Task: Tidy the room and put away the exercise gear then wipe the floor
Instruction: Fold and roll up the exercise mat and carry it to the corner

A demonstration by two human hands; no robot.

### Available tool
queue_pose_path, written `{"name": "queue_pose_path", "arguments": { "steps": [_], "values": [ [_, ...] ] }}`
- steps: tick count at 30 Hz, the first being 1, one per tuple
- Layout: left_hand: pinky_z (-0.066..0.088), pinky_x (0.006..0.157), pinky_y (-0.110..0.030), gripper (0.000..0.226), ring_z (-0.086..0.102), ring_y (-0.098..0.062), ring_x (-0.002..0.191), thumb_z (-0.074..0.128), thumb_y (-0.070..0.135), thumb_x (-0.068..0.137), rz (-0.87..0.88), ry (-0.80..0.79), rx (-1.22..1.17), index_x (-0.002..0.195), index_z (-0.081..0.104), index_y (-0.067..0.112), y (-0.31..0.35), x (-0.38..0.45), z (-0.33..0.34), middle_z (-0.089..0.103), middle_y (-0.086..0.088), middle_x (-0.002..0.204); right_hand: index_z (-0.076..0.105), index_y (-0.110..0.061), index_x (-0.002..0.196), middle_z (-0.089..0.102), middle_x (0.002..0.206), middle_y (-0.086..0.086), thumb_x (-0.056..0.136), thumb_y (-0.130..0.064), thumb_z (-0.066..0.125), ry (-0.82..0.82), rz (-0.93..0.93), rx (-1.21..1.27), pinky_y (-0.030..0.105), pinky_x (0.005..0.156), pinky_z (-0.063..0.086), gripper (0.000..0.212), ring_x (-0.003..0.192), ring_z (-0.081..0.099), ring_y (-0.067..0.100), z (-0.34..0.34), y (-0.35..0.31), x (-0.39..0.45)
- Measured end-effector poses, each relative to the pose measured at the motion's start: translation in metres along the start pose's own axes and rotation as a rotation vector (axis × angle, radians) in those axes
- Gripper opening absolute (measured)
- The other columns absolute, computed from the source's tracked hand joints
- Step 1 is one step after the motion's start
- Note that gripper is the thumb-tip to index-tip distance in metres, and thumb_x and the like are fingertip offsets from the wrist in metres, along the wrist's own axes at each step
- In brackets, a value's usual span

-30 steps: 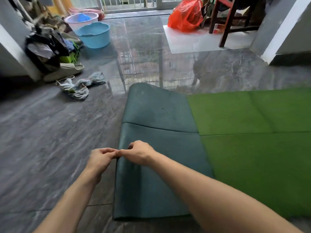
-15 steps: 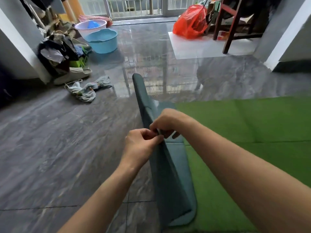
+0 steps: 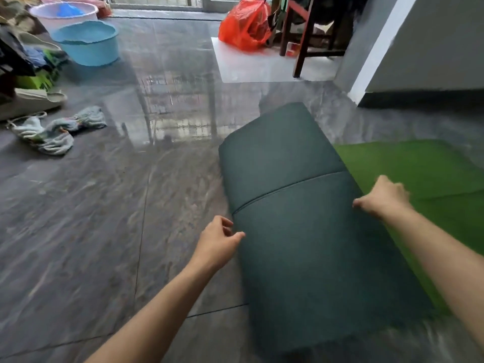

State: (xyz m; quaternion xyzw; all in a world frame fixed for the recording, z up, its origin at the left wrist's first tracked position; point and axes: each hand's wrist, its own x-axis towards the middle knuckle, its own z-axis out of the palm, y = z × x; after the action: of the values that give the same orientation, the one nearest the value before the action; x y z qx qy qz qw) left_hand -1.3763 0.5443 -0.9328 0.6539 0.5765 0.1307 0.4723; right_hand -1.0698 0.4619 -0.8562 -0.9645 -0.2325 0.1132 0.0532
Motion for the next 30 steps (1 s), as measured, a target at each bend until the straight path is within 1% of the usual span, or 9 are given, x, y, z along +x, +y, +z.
{"name": "queue_pose_path", "arguments": {
  "steps": [2,5,8,12,17,21,24,27,30],
  "values": [
    [0.051,0.087,-0.035,0.037,0.061,-0.019,0.096,0.069,0.037,0.081,-0.075,-0.059,0.062,0.109,0.057,0.014,-0.021,0.003,0.018,0.063,-0.005,0.106,0.053,-0.013,0.125,0.054,0.127,0.021,0.073,-0.03,0.077,-0.085,-0.047,0.021,0.036,0.088,0.047,0.061,0.115,0.054,0.036,0.037,0.009,-0.007],
    [0.05,0.093,-0.036,0.049,0.058,-0.02,0.104,0.067,0.045,0.081,-0.158,-0.107,0.098,0.116,0.054,0.014,-0.037,0.004,0.037,0.059,-0.005,0.116,0.052,-0.021,0.132,0.054,0.133,0.012,0.078,-0.034,0.072,-0.4,-0.188,-0.006,0.028,0.088,0.044,0.059,0.119,0.053,0.027,0.089,0.012,-0.023],
    [0.047,0.098,-0.037,0.057,0.056,-0.022,0.112,0.065,0.05,0.081,-0.207,-0.125,0.072,0.122,0.052,0.012,-0.04,0.003,0.051,0.058,-0.006,0.123,0.051,-0.025,0.132,0.047,0.135,0.012,0.079,-0.047,0.07,-0.554,-0.231,-0.057,0.03,0.1,0.043,0.06,0.12,0.051,0.027,0.123,0.009,-0.037],
    [0.047,0.095,-0.033,0.059,0.057,-0.022,0.111,0.068,0.049,0.08,-0.262,-0.126,0.004,0.121,0.051,0.01,-0.04,0.006,0.066,0.06,-0.005,0.12,0.047,-0.026,0.133,0.035,0.139,0.013,0.08,-0.052,0.065,-0.561,-0.219,-0.126,0.039,0.102,0.044,0.062,0.122,0.047,0.033,0.139,0.001,-0.043],
    [0.047,0.084,-0.029,0.059,0.059,-0.02,0.1,0.074,0.049,0.074,-0.335,-0.065,-0.103,0.114,0.057,0.008,-0.037,0.012,0.076,0.06,0.001,0.104,0.04,-0.024,0.14,0.029,0.145,0.014,0.085,-0.04,0.058,-0.573,-0.227,-0.153,0.041,0.102,0.043,0.061,0.127,0.042,0.035,0.145,0.003,-0.043],
    [0.055,0.088,-0.037,0.078,0.069,-0.018,0.088,0.078,0.063,0.041,-0.417,-0.048,-0.216,0.097,0.071,0.011,-0.046,0.022,0.085,0.074,0.0,0.095,0.038,-0.024,0.143,0.032,0.144,0.016,0.088,-0.048,0.051,-0.58,-0.227,-0.118,0.039,0.103,0.042,0.061,0.124,0.047,0.034,0.141,0.006,-0.036],
    [0.054,0.086,-0.033,0.053,0.068,-0.02,0.087,0.088,0.033,0.057,-0.442,-0.044,-0.348,0.097,0.068,0.005,-0.034,0.022,0.084,0.073,-0.004,0.099,0.034,-0.028,0.146,0.038,0.144,0.015,0.088,-0.057,0.049,-0.583,-0.238,-0.064,0.036,0.102,0.042,0.066,0.126,0.048,0.031,0.139,0.007,-0.032],
    [0.052,0.084,-0.033,0.072,0.065,-0.023,0.098,0.087,0.015,0.063,-0.461,-0.019,-0.459,0.126,0.054,0.0,-0.028,0.027,0.081,0.067,-0.01,0.115,0.035,-0.031,0.146,0.041,0.146,0.012,0.085,-0.064,0.049,-0.567,-0.244,-0.044,0.039,0.106,0.04,0.071,0.129,0.046,0.029,0.136,0.007,-0.032],
    [0.048,0.054,-0.016,0.054,0.069,-0.009,0.073,0.083,0.011,0.065,-0.376,-0.087,-0.506,0.114,0.064,-0.002,-0.014,0.025,0.073,0.072,-0.01,0.103,0.032,-0.033,0.148,0.035,0.153,0.007,0.077,-0.073,0.051,-0.636,-0.226,-0.004,0.037,0.112,0.033,0.084,0.138,0.038,0.027,0.13,-0.001,-0.037]
  ]
}}
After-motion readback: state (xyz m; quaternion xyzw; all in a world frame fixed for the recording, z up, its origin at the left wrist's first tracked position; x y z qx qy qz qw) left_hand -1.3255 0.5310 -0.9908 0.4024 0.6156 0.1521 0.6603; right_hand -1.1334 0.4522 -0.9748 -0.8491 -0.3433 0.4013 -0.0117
